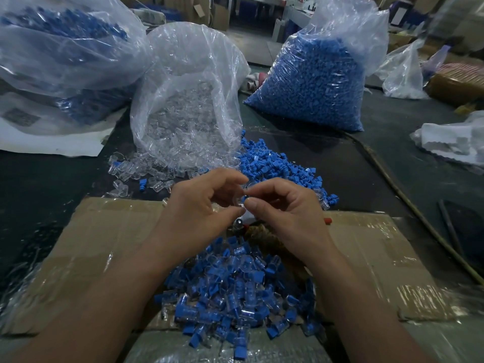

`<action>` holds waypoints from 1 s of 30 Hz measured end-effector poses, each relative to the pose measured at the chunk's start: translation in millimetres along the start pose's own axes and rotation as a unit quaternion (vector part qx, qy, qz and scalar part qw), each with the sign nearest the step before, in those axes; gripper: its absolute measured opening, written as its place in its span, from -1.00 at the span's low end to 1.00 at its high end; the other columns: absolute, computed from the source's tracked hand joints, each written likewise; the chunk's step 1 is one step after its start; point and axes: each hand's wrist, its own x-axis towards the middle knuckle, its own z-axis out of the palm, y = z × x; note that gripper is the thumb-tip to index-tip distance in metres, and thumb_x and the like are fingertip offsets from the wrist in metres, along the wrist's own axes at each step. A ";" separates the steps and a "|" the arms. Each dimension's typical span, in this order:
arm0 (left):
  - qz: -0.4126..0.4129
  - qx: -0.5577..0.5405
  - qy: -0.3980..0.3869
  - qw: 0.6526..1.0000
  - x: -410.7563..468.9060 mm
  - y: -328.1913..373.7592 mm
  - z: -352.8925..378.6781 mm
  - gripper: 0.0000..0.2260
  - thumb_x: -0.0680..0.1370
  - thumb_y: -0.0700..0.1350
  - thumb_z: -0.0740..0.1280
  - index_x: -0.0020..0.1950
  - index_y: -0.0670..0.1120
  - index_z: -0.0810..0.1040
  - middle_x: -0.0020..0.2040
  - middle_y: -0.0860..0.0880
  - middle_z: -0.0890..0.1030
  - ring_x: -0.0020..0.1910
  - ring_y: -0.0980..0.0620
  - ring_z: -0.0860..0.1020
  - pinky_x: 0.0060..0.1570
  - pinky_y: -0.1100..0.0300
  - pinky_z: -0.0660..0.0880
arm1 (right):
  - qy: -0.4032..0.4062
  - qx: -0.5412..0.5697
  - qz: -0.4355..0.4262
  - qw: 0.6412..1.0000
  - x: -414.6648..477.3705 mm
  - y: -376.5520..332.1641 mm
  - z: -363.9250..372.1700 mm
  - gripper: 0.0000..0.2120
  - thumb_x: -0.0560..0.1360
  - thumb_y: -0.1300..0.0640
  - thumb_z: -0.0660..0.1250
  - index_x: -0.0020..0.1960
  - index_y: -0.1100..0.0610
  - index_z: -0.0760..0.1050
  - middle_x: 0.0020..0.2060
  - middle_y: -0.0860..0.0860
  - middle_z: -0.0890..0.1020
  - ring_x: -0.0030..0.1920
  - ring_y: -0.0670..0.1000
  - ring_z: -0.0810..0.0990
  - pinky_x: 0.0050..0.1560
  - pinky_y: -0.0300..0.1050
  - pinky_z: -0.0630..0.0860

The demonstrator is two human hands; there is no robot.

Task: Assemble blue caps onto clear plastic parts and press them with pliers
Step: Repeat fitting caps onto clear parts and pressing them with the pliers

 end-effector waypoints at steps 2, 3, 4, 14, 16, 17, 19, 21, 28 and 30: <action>0.004 0.000 0.001 1.000 0.4 0.8 -0.5 -0.55 0.32 -0.35 0.49 0.05 0.06 0.48 -0.14 0.18 0.58 -0.12 0.23 0.59 -0.08 0.45 0.49 | -0.005 0.018 0.014 1.000 -0.3 0.4 0.2 -0.87 0.38 0.24 0.43 -0.14 0.03 0.57 -0.22 0.00 0.63 -0.19 -0.03 0.61 -0.11 -0.08 0.58; 0.006 0.000 0.001 1.000 0.6 1.1 -0.7 -0.56 0.32 -0.35 0.49 0.05 0.06 0.48 -0.13 0.19 0.58 -0.12 0.25 0.59 -0.08 0.46 0.48 | -0.011 0.040 0.024 0.999 -0.3 0.4 0.2 -0.87 0.38 0.25 0.42 -0.13 0.06 0.57 -0.22 0.00 0.63 -0.19 -0.05 0.62 -0.12 -0.12 0.58; 0.008 -0.001 0.001 1.000 0.5 1.8 -1.0 -0.57 0.32 -0.33 0.49 0.05 0.05 0.49 -0.13 0.21 0.57 -0.12 0.28 0.58 -0.09 0.47 0.47 | -0.019 0.067 0.032 0.997 -0.1 0.3 -0.2 -0.87 0.38 0.27 0.42 -0.12 0.09 0.56 -0.23 -0.02 0.64 -0.20 -0.08 0.62 -0.14 -0.19 0.56; -0.085 -0.082 -0.002 0.993 0.7 7.1 -2.9 -0.67 0.38 -0.29 0.43 -0.10 0.16 0.55 -0.19 0.16 0.59 -0.19 0.21 0.60 -0.14 0.41 0.50 | -0.017 0.156 0.030 0.987 1.2 1.1 -3.1 -0.85 0.31 0.30 0.41 -0.18 0.11 0.52 -0.30 -0.06 0.65 -0.24 -0.13 0.62 -0.22 -0.32 0.51; -0.157 -0.171 -0.010 0.973 2.2 7.0 -4.4 -0.83 0.34 -0.18 0.47 -0.20 0.09 0.62 -0.22 0.09 0.64 -0.27 0.18 0.60 -0.23 0.37 0.52 | -0.014 0.150 0.028 0.988 1.8 2.3 -4.6 -0.84 0.30 0.29 0.42 -0.18 0.10 0.52 -0.30 -0.08 0.66 -0.24 -0.14 0.63 -0.22 -0.33 0.51; -0.180 -0.199 -0.016 0.963 2.8 7.1 -4.8 -0.89 0.31 -0.11 0.46 -0.21 0.04 0.63 -0.26 0.04 0.65 -0.31 0.14 0.60 -0.27 0.35 0.52 | -0.016 0.146 0.027 0.989 1.9 2.4 -4.9 -0.84 0.28 0.24 0.43 -0.18 0.10 0.52 -0.30 -0.09 0.66 -0.24 -0.13 0.63 -0.21 -0.33 0.52; -0.206 -0.219 -0.032 0.953 3.6 7.7 -4.9 -0.93 0.31 -0.15 0.45 -0.24 -0.05 0.63 -0.32 -0.02 0.65 -0.36 0.09 0.60 -0.32 0.31 0.53 | -0.024 0.135 0.023 0.990 1.4 1.8 -3.3 -0.81 0.22 0.16 0.43 -0.17 0.11 0.52 -0.31 -0.08 0.65 -0.24 -0.11 0.63 -0.19 -0.29 0.54; -0.221 -0.227 -0.040 0.948 3.7 8.7 -4.2 -0.90 0.36 -0.29 0.42 -0.24 -0.10 0.60 -0.38 -0.04 0.63 -0.42 0.07 0.59 -0.37 0.29 0.54 | -0.027 0.119 0.017 0.992 0.8 2.0 -0.6 -0.79 0.21 0.13 0.43 -0.17 0.11 0.52 -0.30 -0.05 0.63 -0.23 -0.08 0.62 -0.15 -0.23 0.57; -0.268 -0.290 -0.024 0.918 5.2 11.8 -6.9 -0.89 0.35 -0.39 0.37 -0.27 -0.19 0.55 -0.44 -0.12 0.60 -0.50 0.03 0.56 -0.48 0.28 0.51 | -0.057 0.094 -0.033 0.993 -1.1 2.0 -0.5 -0.72 0.29 0.34 0.44 -0.07 0.07 0.56 -0.17 -0.03 0.64 -0.13 -0.06 0.64 -0.04 -0.20 0.57; -0.278 -0.296 -0.029 0.913 5.7 12.5 -6.7 -0.87 0.34 -0.39 0.37 -0.30 -0.18 0.55 -0.43 -0.14 0.60 -0.50 0.02 0.56 -0.49 0.27 0.52 | -0.045 0.068 -0.062 0.995 -1.6 3.6 0.1 -0.71 0.31 0.36 0.43 -0.07 0.05 0.57 -0.17 -0.07 0.64 -0.13 -0.12 0.63 -0.04 -0.24 0.56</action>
